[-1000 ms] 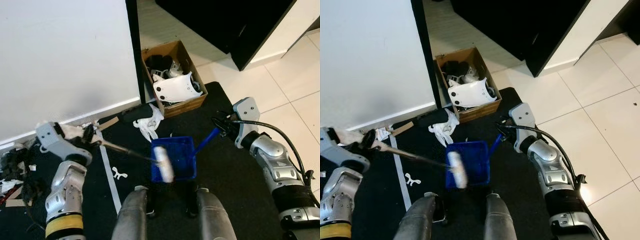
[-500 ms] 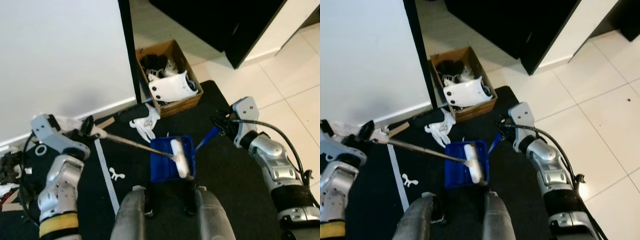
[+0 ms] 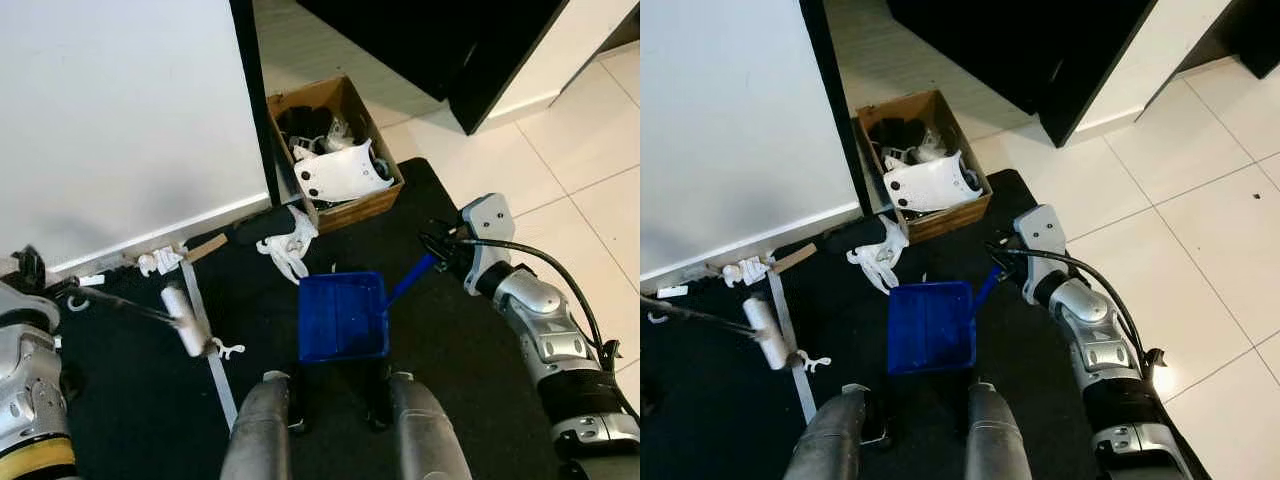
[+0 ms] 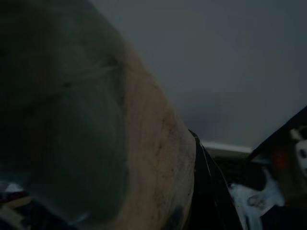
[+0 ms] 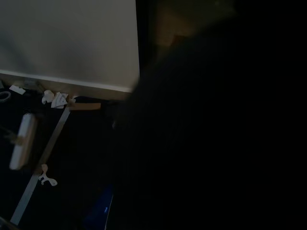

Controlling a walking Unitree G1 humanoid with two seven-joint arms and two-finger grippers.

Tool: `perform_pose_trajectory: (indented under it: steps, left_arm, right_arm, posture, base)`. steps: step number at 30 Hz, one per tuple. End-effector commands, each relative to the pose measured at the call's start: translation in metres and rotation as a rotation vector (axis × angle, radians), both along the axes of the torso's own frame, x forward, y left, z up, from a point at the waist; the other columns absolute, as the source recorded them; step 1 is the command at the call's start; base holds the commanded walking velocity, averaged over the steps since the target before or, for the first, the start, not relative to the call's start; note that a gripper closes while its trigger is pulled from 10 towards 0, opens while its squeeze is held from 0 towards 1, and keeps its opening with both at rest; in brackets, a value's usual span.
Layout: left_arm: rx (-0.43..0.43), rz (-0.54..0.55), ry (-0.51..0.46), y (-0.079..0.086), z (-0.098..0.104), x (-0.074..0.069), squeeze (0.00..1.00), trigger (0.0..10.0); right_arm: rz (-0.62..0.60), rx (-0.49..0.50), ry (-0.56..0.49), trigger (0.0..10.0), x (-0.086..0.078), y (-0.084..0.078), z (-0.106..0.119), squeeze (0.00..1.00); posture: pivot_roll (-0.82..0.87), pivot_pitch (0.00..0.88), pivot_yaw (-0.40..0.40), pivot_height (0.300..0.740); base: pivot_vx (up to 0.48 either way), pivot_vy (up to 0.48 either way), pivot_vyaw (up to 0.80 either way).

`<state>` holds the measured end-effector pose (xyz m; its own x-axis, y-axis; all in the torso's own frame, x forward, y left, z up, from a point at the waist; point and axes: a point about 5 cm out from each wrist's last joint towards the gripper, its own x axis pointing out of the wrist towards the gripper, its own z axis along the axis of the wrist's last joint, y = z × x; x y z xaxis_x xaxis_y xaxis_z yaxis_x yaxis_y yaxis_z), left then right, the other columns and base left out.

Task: Sweep floor

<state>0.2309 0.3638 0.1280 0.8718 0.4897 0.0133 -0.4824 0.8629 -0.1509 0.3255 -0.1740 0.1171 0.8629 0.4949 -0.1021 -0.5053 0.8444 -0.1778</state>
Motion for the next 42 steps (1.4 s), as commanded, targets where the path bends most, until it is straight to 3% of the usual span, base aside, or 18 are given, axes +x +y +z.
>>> perform_pose_trajectory:
  steps: [1,6,17,23,29,33,38,42]
  left_arm:
    - [0.003,0.014,0.063,0.004,-0.012,-0.008,0.0,10.0]
    - [-0.065,-0.014,0.102,-0.009,-0.036,-0.006,0.0,10.0]
    - [-0.178,-0.118,0.115,-0.041,-0.057,0.007,0.0,10.0]
    - [-0.373,-0.211,0.064,-0.069,-0.069,0.019,0.0,10.0]
    - [-0.472,-0.273,0.003,-0.083,-0.068,0.027,0.0,10.0]
    - [-0.493,-0.295,-0.021,-0.087,-0.065,0.029,0.0,10.0]
    - [-0.49,-0.357,-0.116,-0.09,-0.044,0.033,0.0,10.0]
    - [-0.424,-0.373,-0.154,-0.083,-0.027,0.031,0.0,10.0]
  right_arm:
    - [-0.004,0.011,0.029,10.0,-0.004,-0.003,-0.007,0.0]
    - [-0.007,0.009,0.029,10.0,-0.004,-0.004,-0.007,0.0]
    - [-0.01,0.007,0.027,10.0,-0.004,-0.005,-0.006,0.0]
    - [-0.011,0.004,0.022,10.0,-0.003,-0.006,-0.005,0.0]
    - [-0.014,0.002,0.019,10.0,-0.002,-0.008,-0.003,0.0]
    - [-0.014,0.001,0.018,10.0,-0.002,-0.008,-0.003,0.0]
    - [-0.011,0.002,0.019,10.0,-0.002,-0.008,-0.003,0.0]
    - [-0.005,0.004,0.02,10.0,-0.002,-0.005,-0.004,0.0]
  posture:
    - [-0.06,0.346,-0.046,0.74]
    - [-0.07,0.346,-0.045,0.74]
    - [-0.08,0.342,-0.044,0.74]
    - [-0.09,0.335,-0.048,0.74]
    - [-0.09,0.328,-0.049,0.74]
    - [-0.09,0.326,-0.051,0.74]
    - [-0.08,0.324,-0.051,0.74]
    - [-0.08,0.324,-0.05,0.74]
  base:
    - [0.0,0.0,0.0]
    - [0.0,0.0,0.0]
    - [0.0,0.0,0.0]
    - [0.0,0.0,0.0]
    - [0.0,0.0,0.0]
    - [0.0,0.0,0.0]
    - [0.0,0.0,0.0]
    - [0.0,0.0,0.0]
